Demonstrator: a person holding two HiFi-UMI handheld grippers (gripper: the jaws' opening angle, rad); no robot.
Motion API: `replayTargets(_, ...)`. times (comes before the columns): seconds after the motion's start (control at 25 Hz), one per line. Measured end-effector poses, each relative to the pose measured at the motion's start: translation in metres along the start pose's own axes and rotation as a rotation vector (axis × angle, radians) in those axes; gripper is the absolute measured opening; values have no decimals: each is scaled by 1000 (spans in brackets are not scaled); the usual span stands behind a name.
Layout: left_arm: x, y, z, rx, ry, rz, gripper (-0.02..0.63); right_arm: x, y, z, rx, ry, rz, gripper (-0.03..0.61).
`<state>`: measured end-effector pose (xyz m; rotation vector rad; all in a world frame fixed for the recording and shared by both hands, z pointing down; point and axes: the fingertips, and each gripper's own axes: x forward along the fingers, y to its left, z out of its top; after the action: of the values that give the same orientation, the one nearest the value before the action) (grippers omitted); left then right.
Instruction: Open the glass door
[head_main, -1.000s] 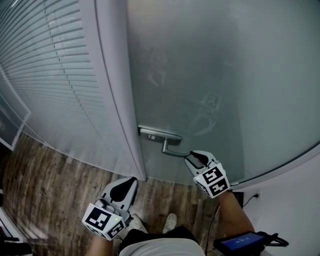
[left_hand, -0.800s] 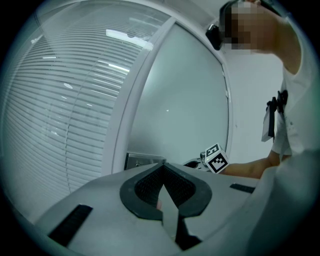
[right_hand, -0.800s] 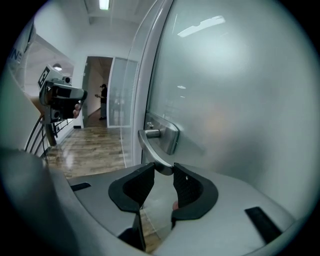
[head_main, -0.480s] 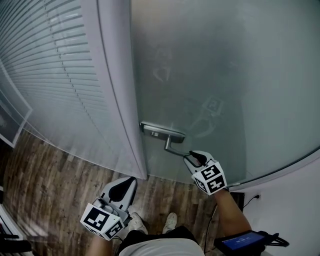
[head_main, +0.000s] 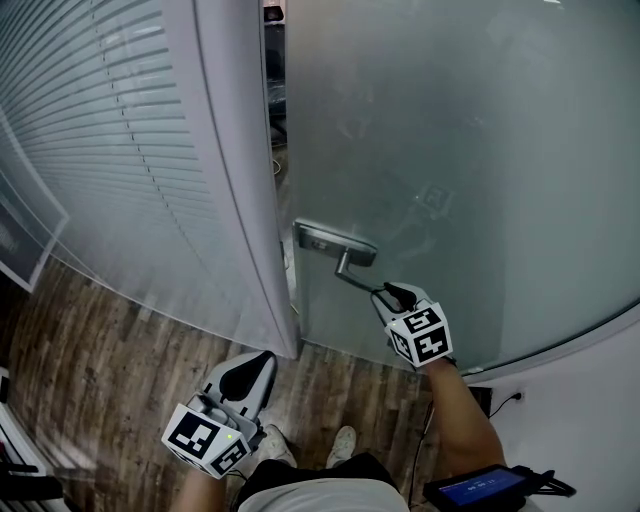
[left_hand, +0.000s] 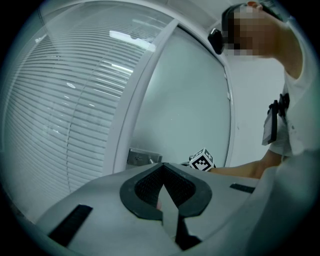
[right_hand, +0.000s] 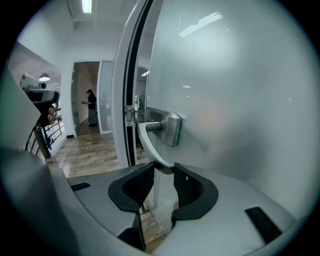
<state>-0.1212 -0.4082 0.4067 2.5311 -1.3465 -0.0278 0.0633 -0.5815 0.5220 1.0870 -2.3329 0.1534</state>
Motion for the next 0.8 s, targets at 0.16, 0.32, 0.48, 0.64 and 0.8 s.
replayTargets(0.16,-2,-4,1,5,-4,7,0,5,-14,2,14,4,-11,121)
replayTargets(0.32,-2,1,2,8,-11,19,0,16,-28,5,15,16,-18,121)
replayTargets(0.48,-5,-12,-4,18,-15,28,0,5,-42,1,8,-3,-54,121)
replayTargets(0.64,1,5,6,10,-17,38,0,18,-55,22,-10,4,-68,121)
replayTargets(0.8,9,11,6,9,-20,39,0,24,-69,32,18,0,-67,121)
